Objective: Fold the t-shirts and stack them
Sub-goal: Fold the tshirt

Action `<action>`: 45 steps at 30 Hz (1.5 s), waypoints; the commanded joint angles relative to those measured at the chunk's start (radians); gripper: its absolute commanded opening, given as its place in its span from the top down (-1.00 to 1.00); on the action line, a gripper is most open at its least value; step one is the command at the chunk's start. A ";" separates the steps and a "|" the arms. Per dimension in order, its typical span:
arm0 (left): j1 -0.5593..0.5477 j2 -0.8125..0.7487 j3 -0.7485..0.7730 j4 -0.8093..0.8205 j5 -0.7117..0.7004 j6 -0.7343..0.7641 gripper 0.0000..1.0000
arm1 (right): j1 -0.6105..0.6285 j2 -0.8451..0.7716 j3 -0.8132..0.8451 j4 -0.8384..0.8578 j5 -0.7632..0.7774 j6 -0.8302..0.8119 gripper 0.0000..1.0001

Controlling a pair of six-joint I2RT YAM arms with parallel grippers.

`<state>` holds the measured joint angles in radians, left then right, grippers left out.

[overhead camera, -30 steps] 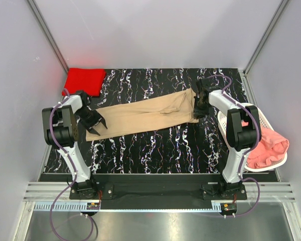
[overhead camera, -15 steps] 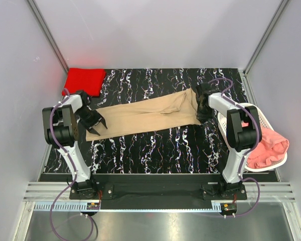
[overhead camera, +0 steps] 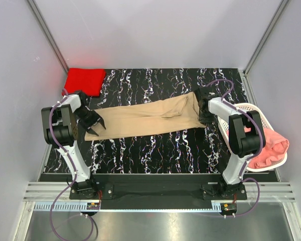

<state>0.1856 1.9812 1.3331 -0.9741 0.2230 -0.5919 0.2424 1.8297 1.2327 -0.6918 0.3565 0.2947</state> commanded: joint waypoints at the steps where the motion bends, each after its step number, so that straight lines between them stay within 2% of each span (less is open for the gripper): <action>1: 0.025 0.019 -0.018 0.064 -0.146 0.053 -0.18 | -0.003 -0.059 -0.013 -0.008 0.061 0.009 0.59; 3: 0.025 0.004 -0.029 0.069 -0.140 0.055 -0.18 | -0.005 -0.093 -0.016 -0.020 0.013 0.027 0.56; 6: 0.025 -0.005 -0.037 0.078 -0.128 0.058 -0.18 | -0.005 -0.125 -0.038 -0.005 -0.097 0.058 0.29; 8: 0.025 -0.008 -0.043 0.081 -0.122 0.057 -0.18 | -0.006 -0.132 -0.073 0.029 -0.116 0.081 0.27; 11: 0.025 -0.012 -0.049 0.087 -0.117 0.058 -0.18 | -0.006 -0.093 -0.075 0.028 -0.143 0.087 0.29; 13: 0.025 -0.012 -0.048 0.084 -0.119 0.061 -0.18 | -0.006 -0.090 -0.078 0.028 -0.159 0.086 0.42; 15: 0.025 -0.012 -0.046 0.084 -0.119 0.061 -0.18 | -0.006 -0.110 -0.090 0.041 -0.180 0.083 0.47; 20: 0.025 -0.012 -0.045 0.086 -0.113 0.061 -0.18 | -0.006 -0.196 -0.165 0.078 -0.249 0.057 0.35; 26: 0.025 -0.010 -0.045 0.086 -0.111 0.058 -0.18 | -0.005 -0.178 -0.223 0.132 -0.291 0.044 0.25; 29: 0.025 -0.008 -0.046 0.086 -0.114 0.060 -0.18 | -0.006 -0.127 -0.208 0.158 -0.268 0.034 0.19; 34: 0.025 -0.002 -0.054 0.084 -0.116 0.060 -0.18 | -0.005 -0.049 -0.084 0.114 -0.228 0.023 0.18; 38: 0.025 -0.001 -0.049 0.086 -0.120 0.058 -0.18 | -0.005 -0.013 -0.061 0.066 -0.171 0.023 0.29; 41: 0.025 0.005 -0.041 0.084 -0.126 0.061 -0.18 | -0.005 -0.027 -0.098 0.071 -0.124 0.006 0.58; 42: 0.025 0.007 -0.040 0.081 -0.131 0.063 -0.18 | -0.005 -0.029 -0.101 0.061 -0.098 0.006 0.88; 43: 0.025 0.010 -0.038 0.081 -0.132 0.063 -0.18 | -0.005 -0.035 -0.101 0.043 -0.038 0.011 1.00; 45: 0.026 0.015 -0.032 0.077 -0.142 0.066 -0.18 | -0.005 -0.055 -0.127 0.044 0.056 0.006 1.00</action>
<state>0.1932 1.9663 1.3136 -0.9611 0.2192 -0.5720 0.2405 1.8118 1.1366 -0.6155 0.2203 0.3145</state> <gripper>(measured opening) 0.590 0.024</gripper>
